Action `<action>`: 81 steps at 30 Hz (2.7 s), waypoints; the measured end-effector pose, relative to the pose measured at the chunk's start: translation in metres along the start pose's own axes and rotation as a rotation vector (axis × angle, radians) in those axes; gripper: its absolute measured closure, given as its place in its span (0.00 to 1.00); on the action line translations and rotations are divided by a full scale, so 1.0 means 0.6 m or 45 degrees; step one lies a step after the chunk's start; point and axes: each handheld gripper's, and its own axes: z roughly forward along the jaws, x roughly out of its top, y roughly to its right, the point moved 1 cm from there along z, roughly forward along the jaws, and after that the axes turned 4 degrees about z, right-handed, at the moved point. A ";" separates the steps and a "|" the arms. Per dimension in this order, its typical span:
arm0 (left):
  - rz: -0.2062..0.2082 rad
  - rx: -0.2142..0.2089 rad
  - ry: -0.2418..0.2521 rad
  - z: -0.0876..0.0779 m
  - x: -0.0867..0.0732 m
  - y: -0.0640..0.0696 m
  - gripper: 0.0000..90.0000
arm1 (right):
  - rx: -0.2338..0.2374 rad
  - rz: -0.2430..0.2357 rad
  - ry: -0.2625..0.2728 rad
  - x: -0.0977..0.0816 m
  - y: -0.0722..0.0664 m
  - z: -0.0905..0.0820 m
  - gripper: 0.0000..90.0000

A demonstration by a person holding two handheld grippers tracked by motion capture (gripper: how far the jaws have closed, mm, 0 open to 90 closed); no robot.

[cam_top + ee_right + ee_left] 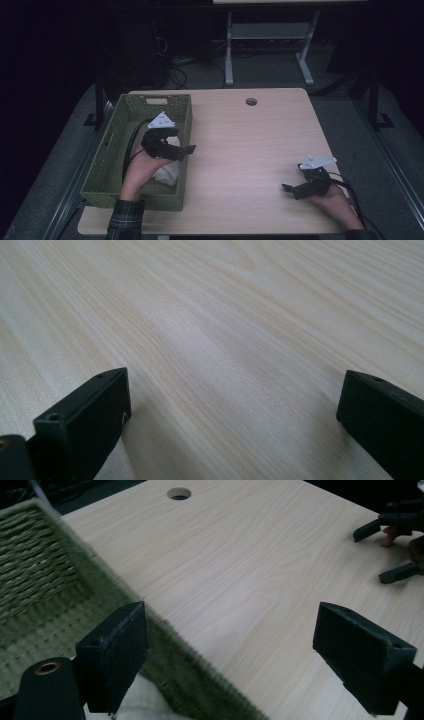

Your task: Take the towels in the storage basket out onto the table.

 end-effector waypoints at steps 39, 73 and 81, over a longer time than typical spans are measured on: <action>-0.135 0.151 -0.179 -0.006 -0.108 -0.078 0.15 | 0.000 -0.001 -0.001 0.000 0.000 0.000 0.01; -0.112 0.114 -0.657 0.070 -0.160 -0.073 0.15 | 0.010 -0.005 -0.004 0.000 -0.001 0.000 0.01; -0.061 0.166 -0.723 0.062 -0.151 -0.067 0.46 | 0.012 -0.008 -0.002 0.000 -0.002 0.000 0.01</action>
